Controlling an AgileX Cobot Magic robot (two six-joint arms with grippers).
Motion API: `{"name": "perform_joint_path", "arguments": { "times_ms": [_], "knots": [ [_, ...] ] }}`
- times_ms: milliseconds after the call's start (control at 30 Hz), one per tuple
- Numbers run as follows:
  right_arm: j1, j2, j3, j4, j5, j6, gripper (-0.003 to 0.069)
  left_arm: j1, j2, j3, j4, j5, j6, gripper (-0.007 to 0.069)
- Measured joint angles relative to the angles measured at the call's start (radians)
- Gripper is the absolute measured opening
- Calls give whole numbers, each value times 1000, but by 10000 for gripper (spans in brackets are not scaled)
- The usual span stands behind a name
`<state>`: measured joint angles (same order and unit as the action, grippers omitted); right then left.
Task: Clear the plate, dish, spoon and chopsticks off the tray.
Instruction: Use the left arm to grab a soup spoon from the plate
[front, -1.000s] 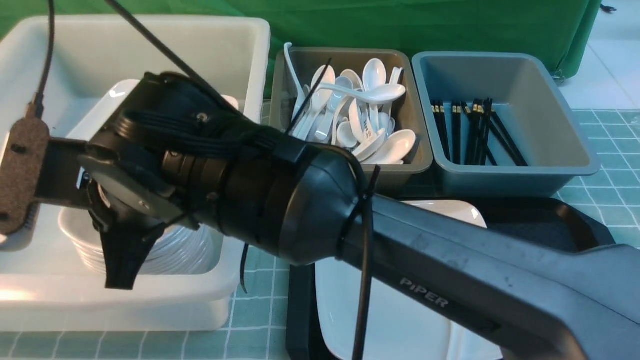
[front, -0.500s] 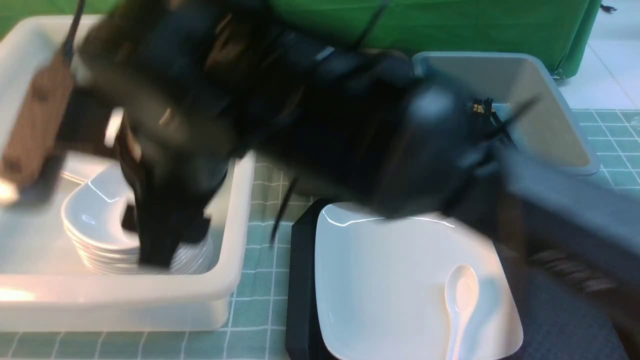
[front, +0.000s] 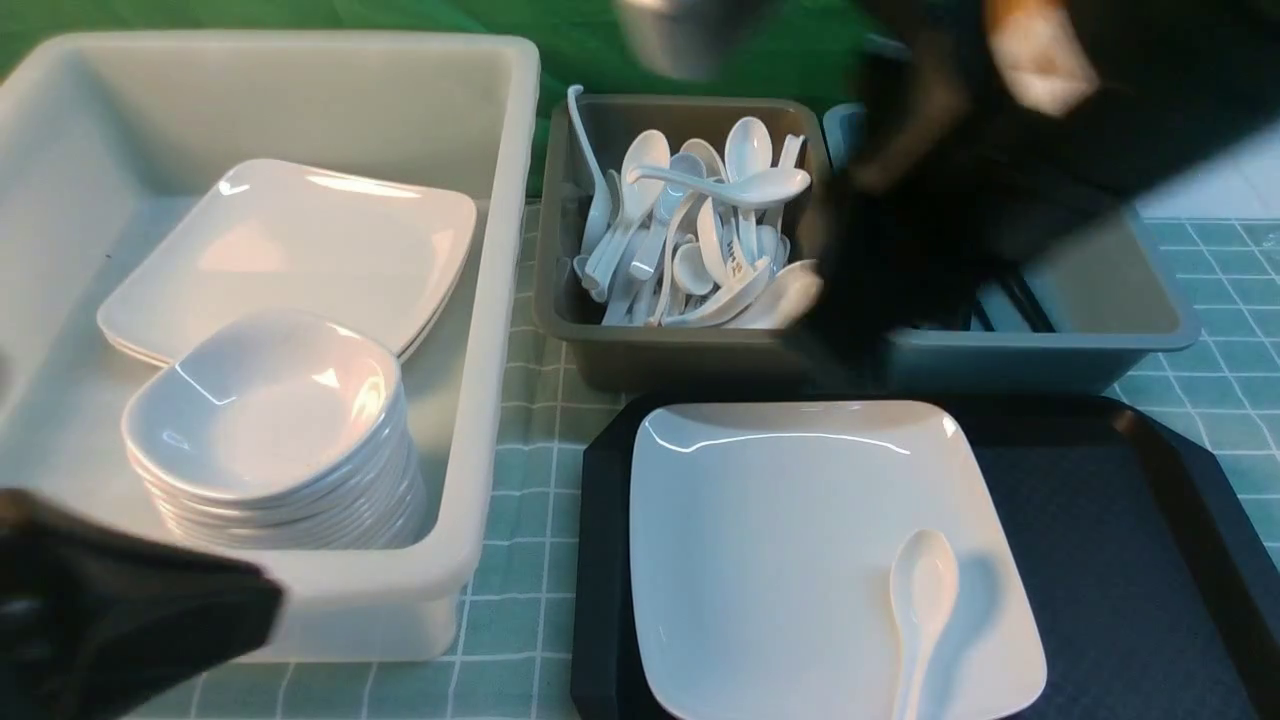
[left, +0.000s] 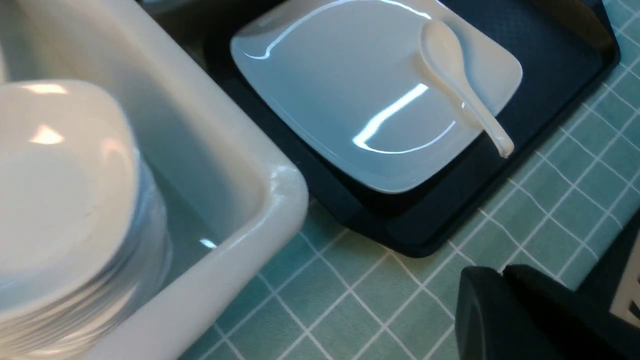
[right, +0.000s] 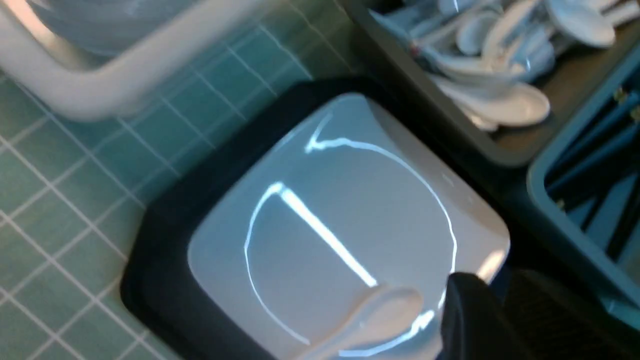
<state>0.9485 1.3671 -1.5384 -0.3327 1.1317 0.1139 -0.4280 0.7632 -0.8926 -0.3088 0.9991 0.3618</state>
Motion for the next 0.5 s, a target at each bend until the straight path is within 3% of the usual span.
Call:
{"name": "perform_joint_path", "arguments": {
  "times_ms": [200,300,367,400,500],
  "knots": [
    [-17,-280,312,-40,0,149,141,-25,261,0,-195,-89,125,16],
    [-18,-435,435,-59,0,217,143,-129,414,-17,-208,-191,125,6],
    [-18,-499,482,-63,0,244,143,-204,482,-38,-200,-227,99,4],
    [-18,-577,531,-66,1,271,143,-308,570,-83,-154,-273,12,1],
    [-18,-678,560,-67,1,290,143,-438,703,-183,-51,-309,-130,3]
  ]
}}
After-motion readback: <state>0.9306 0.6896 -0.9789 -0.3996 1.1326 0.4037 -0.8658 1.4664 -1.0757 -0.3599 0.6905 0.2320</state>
